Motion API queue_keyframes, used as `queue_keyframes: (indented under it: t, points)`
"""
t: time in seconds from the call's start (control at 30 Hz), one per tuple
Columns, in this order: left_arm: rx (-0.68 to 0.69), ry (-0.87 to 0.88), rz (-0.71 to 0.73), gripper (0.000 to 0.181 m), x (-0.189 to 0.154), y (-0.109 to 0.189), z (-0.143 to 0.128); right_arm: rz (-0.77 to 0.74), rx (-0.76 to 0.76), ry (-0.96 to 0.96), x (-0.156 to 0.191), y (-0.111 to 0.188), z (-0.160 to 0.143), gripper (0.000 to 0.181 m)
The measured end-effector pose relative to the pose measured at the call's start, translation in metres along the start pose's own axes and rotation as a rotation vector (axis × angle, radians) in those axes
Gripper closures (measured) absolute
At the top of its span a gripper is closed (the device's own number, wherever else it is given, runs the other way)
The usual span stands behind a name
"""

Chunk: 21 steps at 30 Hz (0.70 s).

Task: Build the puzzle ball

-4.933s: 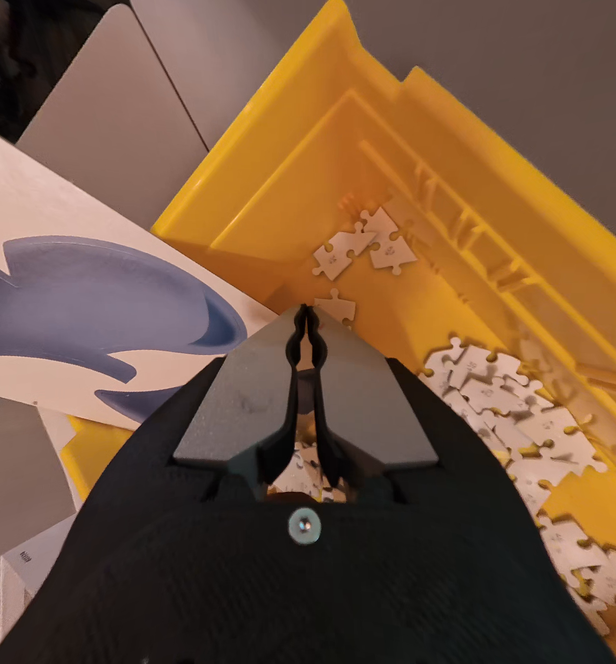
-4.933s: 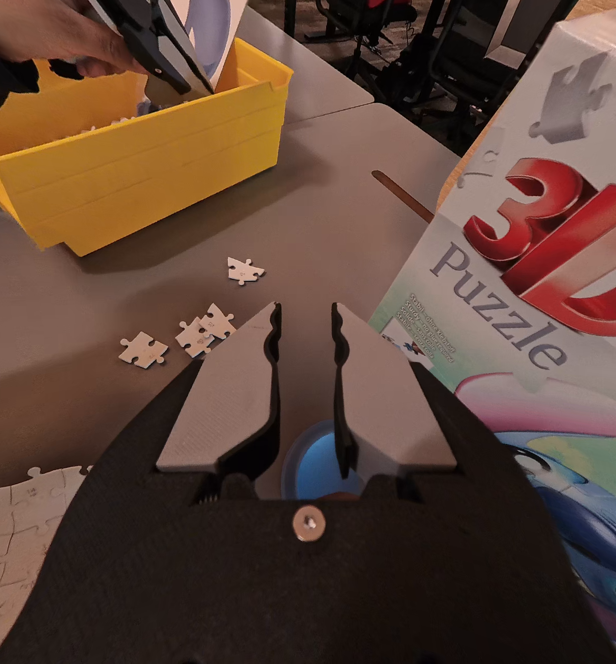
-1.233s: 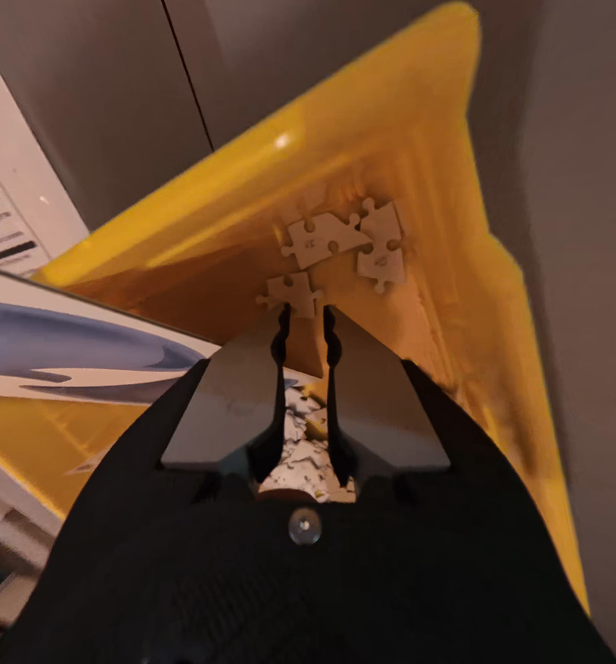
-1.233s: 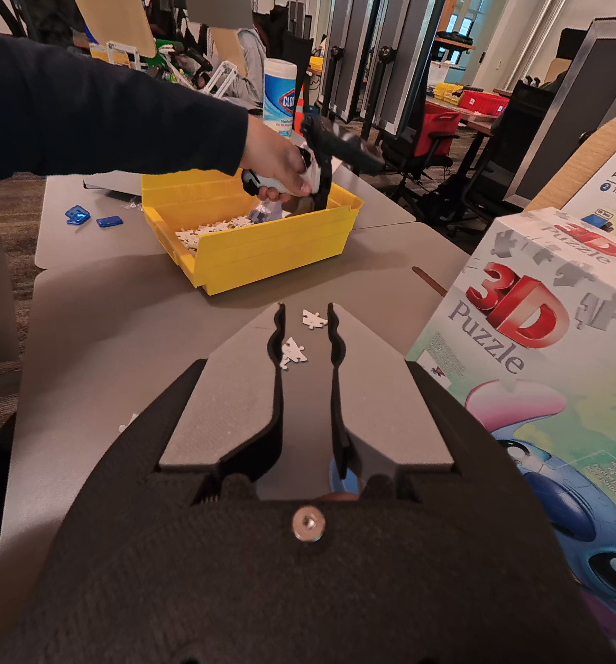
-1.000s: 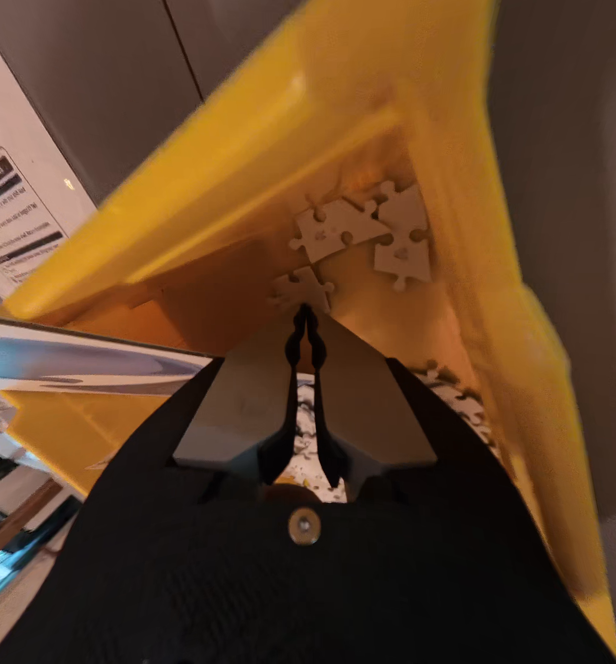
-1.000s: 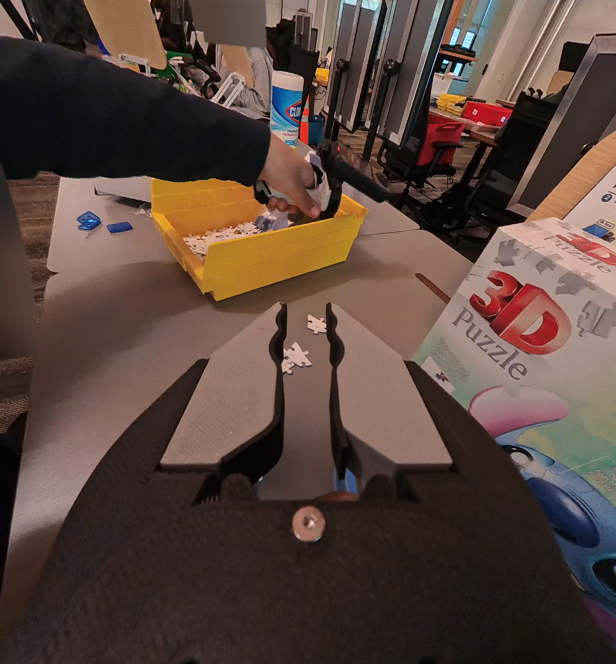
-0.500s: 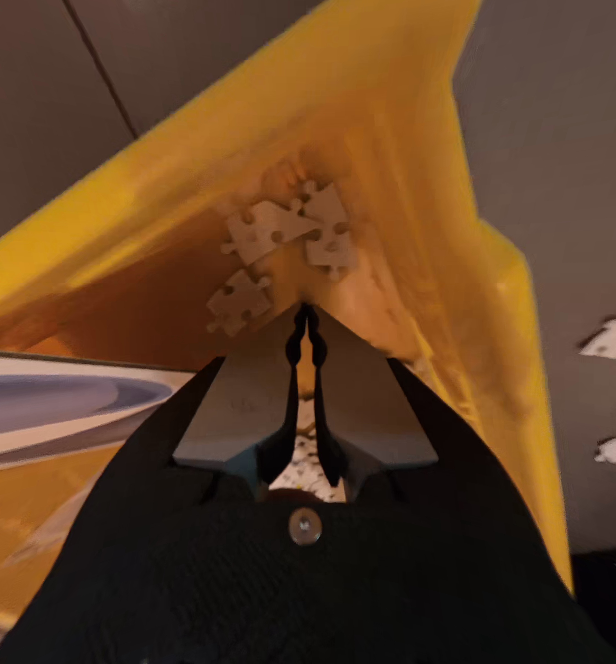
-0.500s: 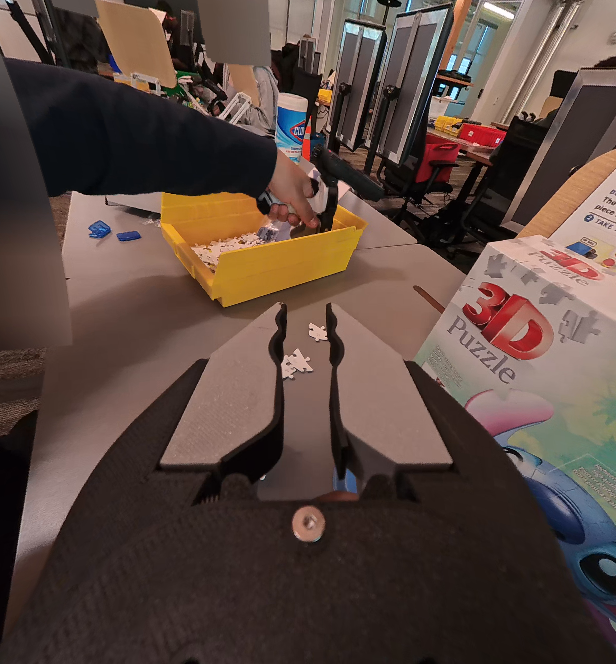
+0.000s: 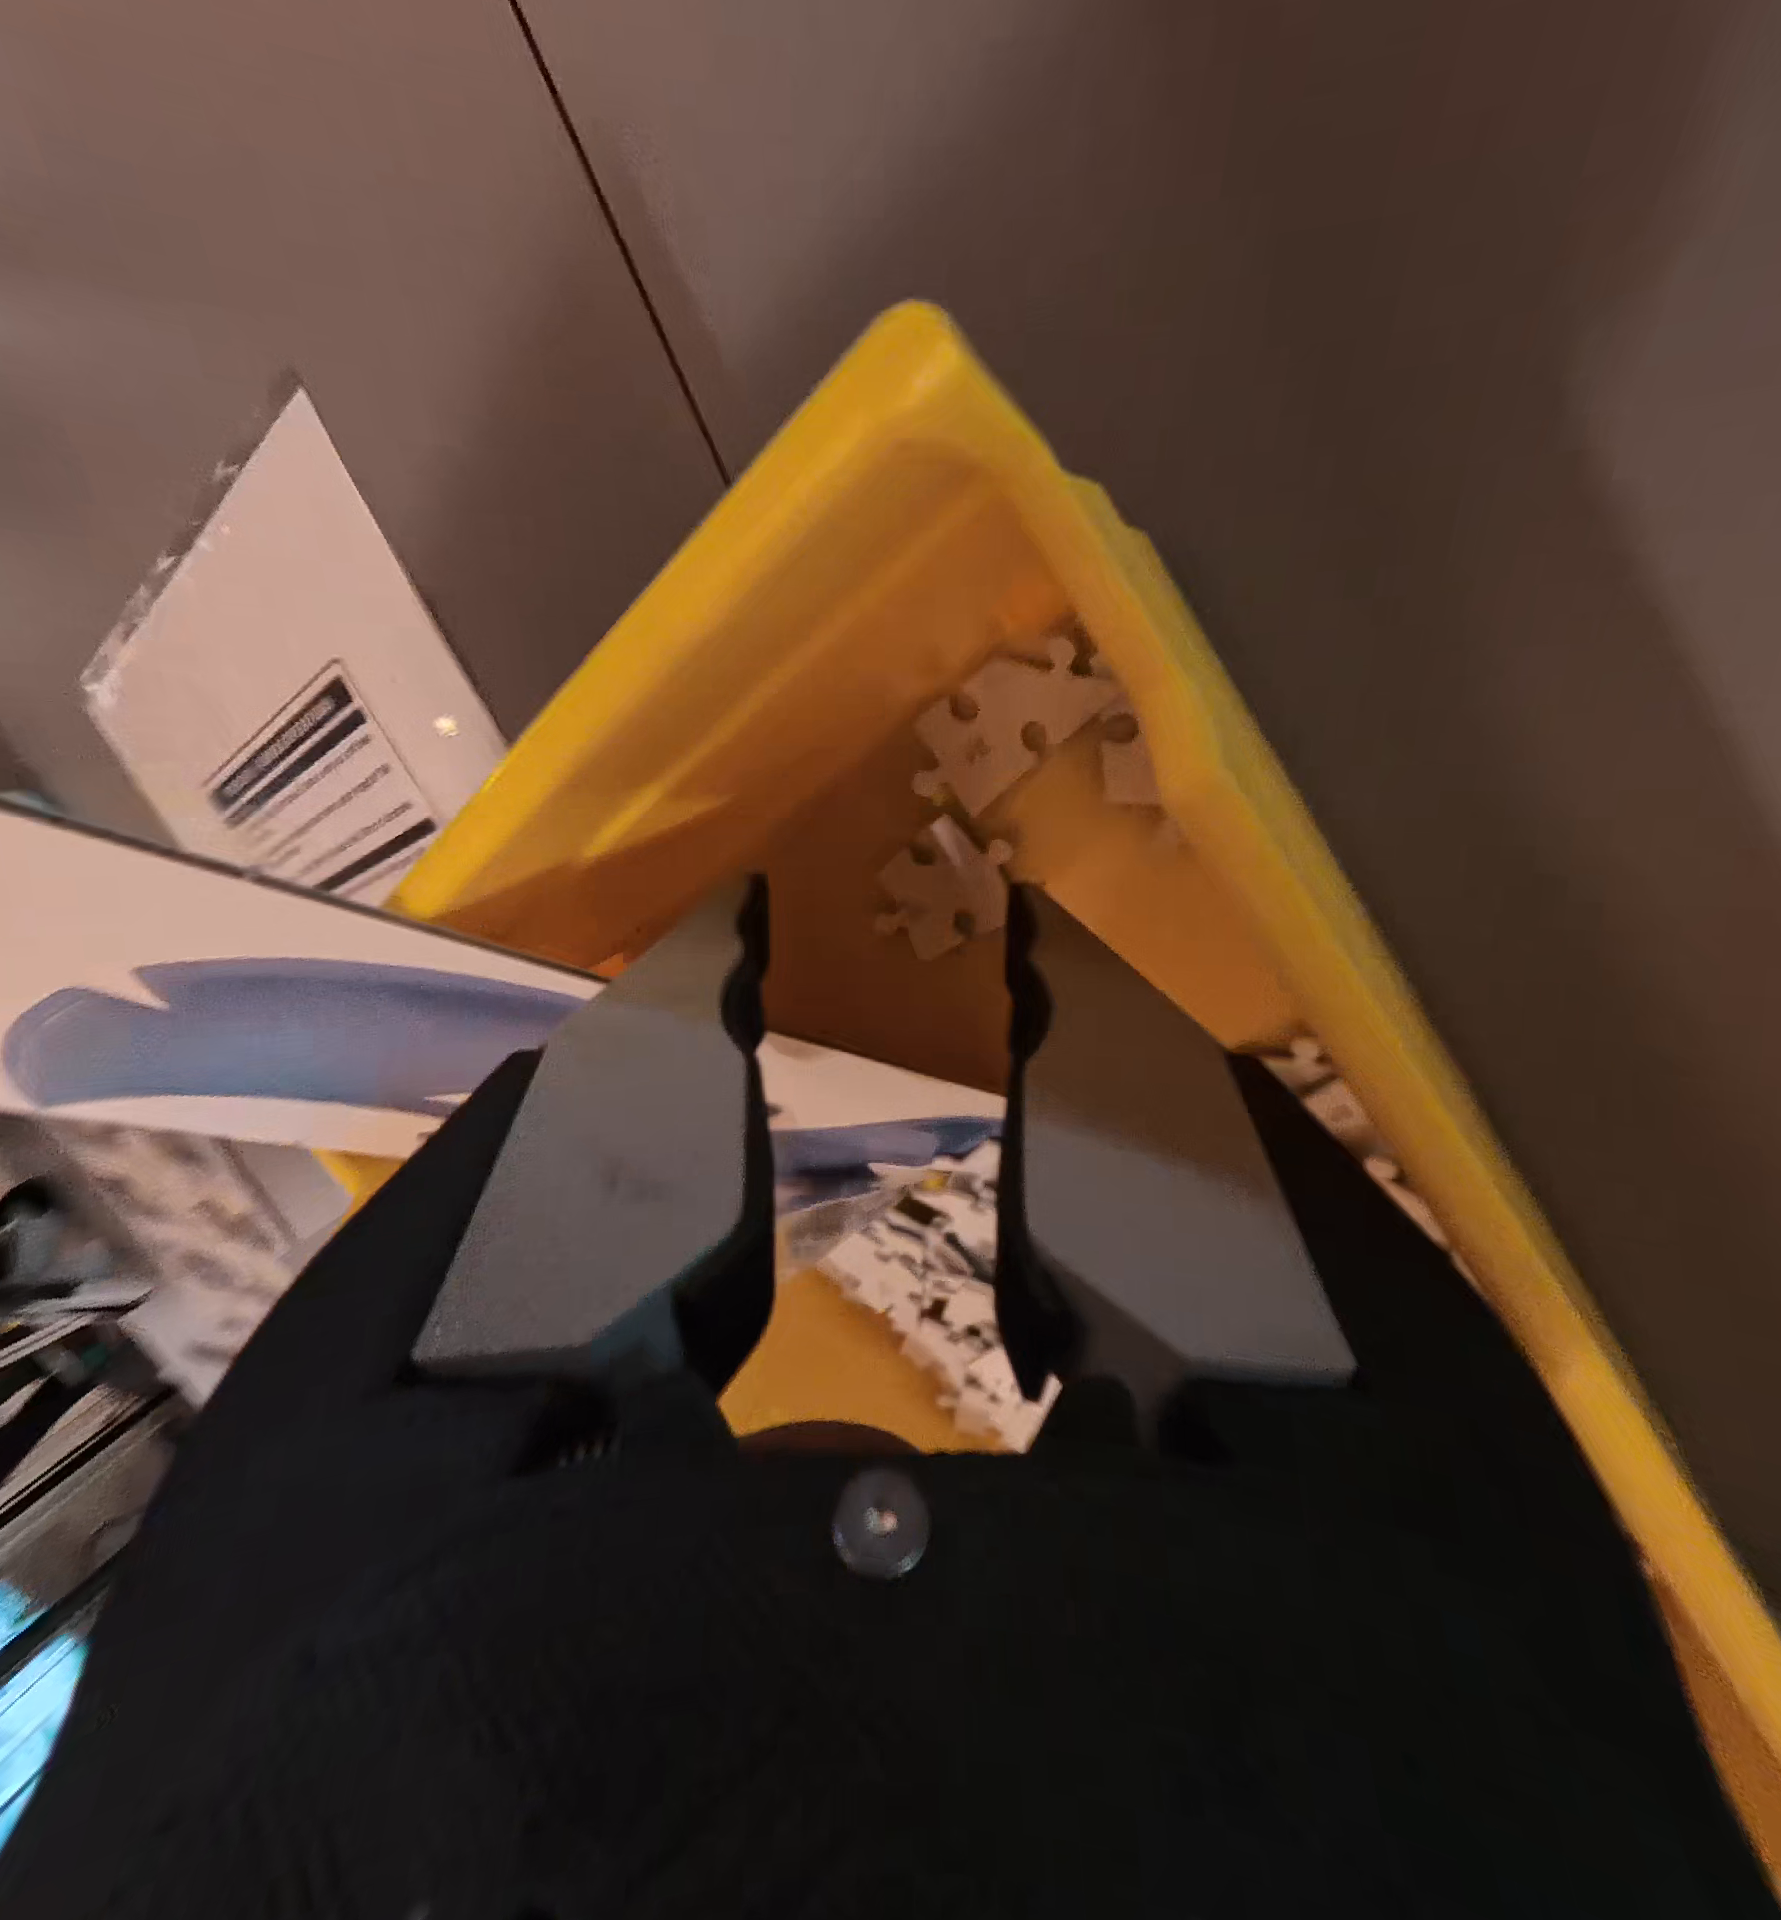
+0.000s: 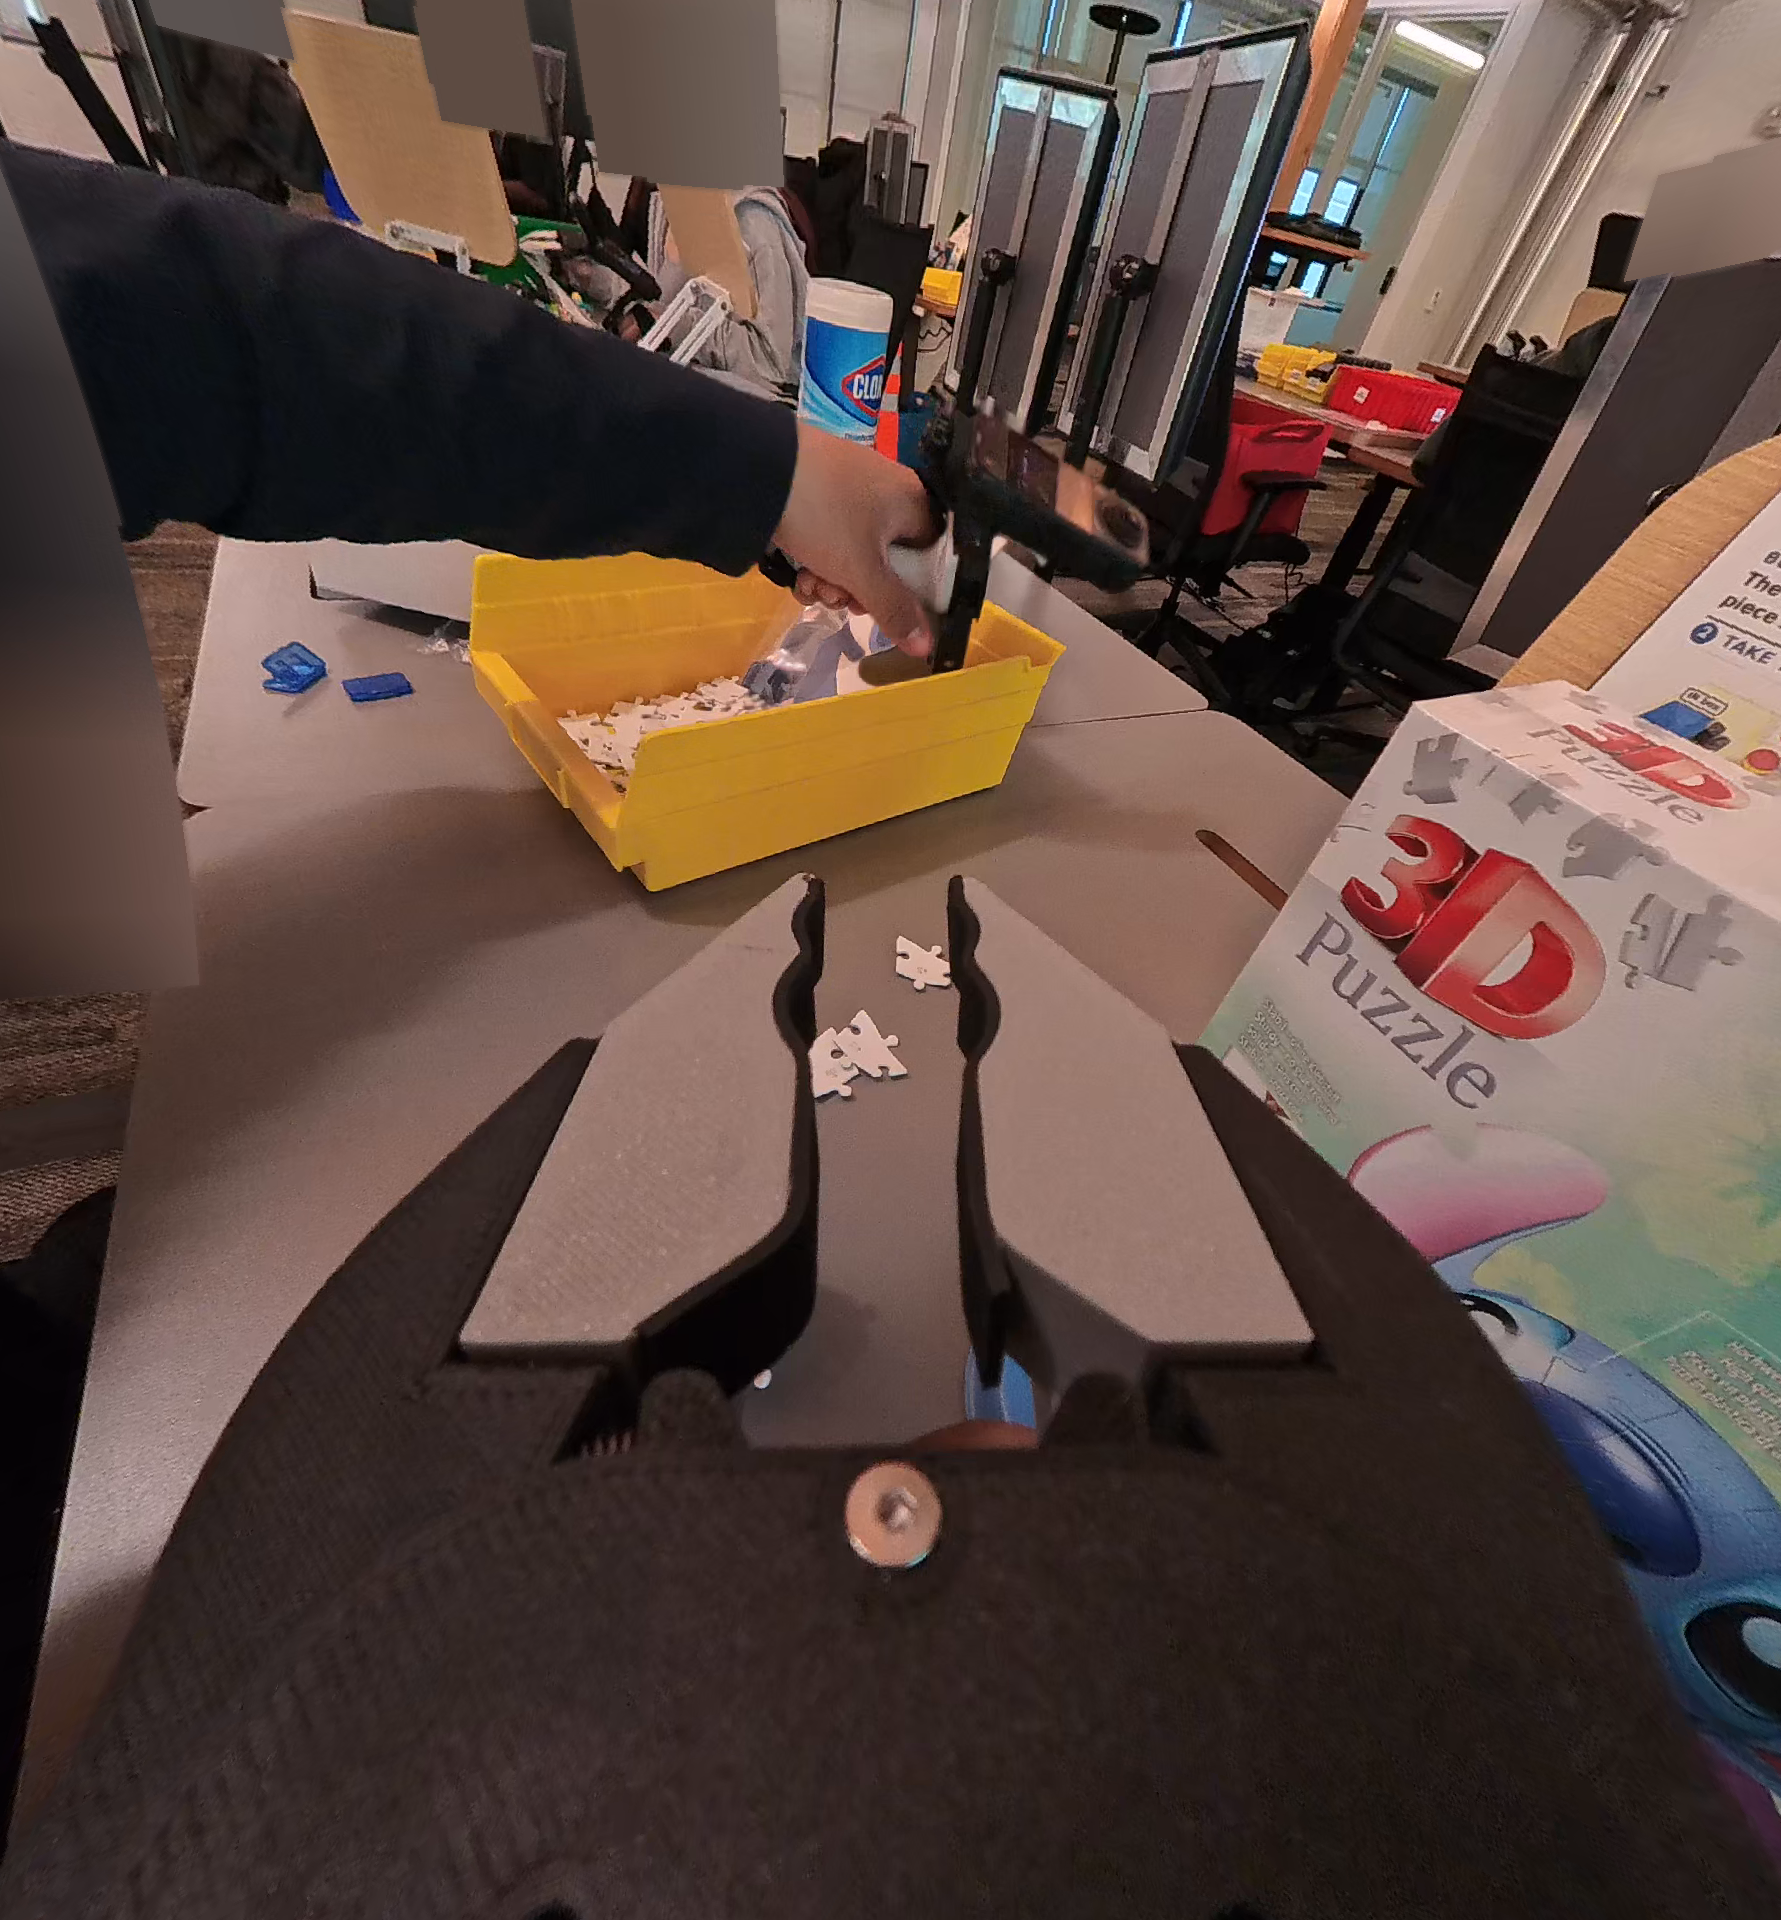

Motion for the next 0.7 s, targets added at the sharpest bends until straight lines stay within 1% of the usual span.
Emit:
queue_keyframes:
  t: [0.1, 0.13, 0.17, 0.27, 0.37, 0.43, 0.47, 0.53, 0.57, 0.6, 0.63, 0.7]
  points:
    - [0.043, -0.025, 0.102, 0.155, 0.004, -0.005, 0.002, 0.005, -0.001, -0.004, 0.000, 0.000, -0.001, 0.161]
    - [0.063, -0.026, 0.091, 0.155, 0.003, -0.007, 0.001, 0.006, -0.001, -0.003, 0.001, 0.001, -0.001, 0.161]
    - [0.096, -0.020, 0.055, 0.157, 0.001, -0.010, -0.001, 0.006, -0.002, -0.001, 0.001, 0.001, 0.000, 0.161]
    - [0.210, 0.049, -0.129, 0.160, -0.006, -0.017, -0.007, 0.004, -0.006, 0.007, 0.001, 0.004, 0.001, 0.162]
    - [0.244, 0.099, -0.208, 0.163, -0.004, -0.021, -0.004, 0.003, -0.020, 0.010, 0.002, 0.008, 0.003, 0.162]
    - [0.246, 0.122, -0.284, 0.160, -0.006, -0.023, 0.000, 0.008, -0.029, 0.015, 0.003, 0.009, 0.004, 0.163]
    - [0.237, 0.115, -0.288, 0.163, -0.004, -0.025, 0.001, 0.012, -0.031, 0.020, 0.004, 0.010, 0.004, 0.164]
    - [0.205, 0.061, -0.240, 0.172, -0.001, -0.028, 0.005, 0.017, -0.030, 0.035, 0.005, 0.010, 0.004, 0.164]
    - [0.179, 0.012, -0.204, 0.171, 0.000, -0.028, 0.006, 0.021, -0.030, 0.041, 0.006, 0.010, 0.004, 0.164]
    - [0.163, -0.034, -0.155, 0.174, 0.001, -0.028, 0.006, 0.027, -0.028, 0.045, 0.007, 0.010, 0.004, 0.164]
    - [0.166, -0.062, -0.112, 0.179, 0.001, -0.029, 0.003, 0.033, -0.027, 0.047, 0.008, 0.010, 0.004, 0.164]
    - [0.193, -0.062, -0.072, 0.181, 0.001, -0.032, -0.004, 0.043, -0.027, 0.048, 0.009, 0.010, 0.004, 0.164]
Point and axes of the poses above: each gripper's, where its closed fingertips meet, y back along the fingers, z out of its top, x = y × z across the jaws, the point moved 6 cm from there along y, back along the fingers, and after that the axes turned 7 degrees about y, right-handed, at the moved point
